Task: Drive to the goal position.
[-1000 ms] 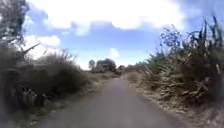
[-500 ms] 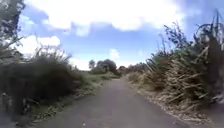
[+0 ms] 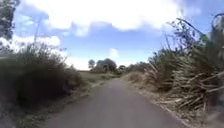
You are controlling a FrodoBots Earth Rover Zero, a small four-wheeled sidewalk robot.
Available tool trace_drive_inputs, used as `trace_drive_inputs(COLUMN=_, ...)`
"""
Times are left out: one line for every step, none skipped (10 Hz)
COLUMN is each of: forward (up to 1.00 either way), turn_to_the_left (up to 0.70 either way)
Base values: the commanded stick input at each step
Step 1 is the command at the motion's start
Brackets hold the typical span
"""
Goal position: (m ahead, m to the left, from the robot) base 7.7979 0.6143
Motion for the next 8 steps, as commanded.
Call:
trace_drive_inputs(forward=0.85, turn_to_the_left=0.0)
trace_drive_inputs(forward=0.85, turn_to_the_left=0.0)
trace_drive_inputs(forward=0.85, turn_to_the_left=0.0)
trace_drive_inputs(forward=0.85, turn_to_the_left=0.0)
trace_drive_inputs(forward=0.85, turn_to_the_left=0.0)
trace_drive_inputs(forward=0.85, turn_to_the_left=0.0)
trace_drive_inputs(forward=0.85, turn_to_the_left=0.0)
trace_drive_inputs(forward=0.85, turn_to_the_left=0.0)
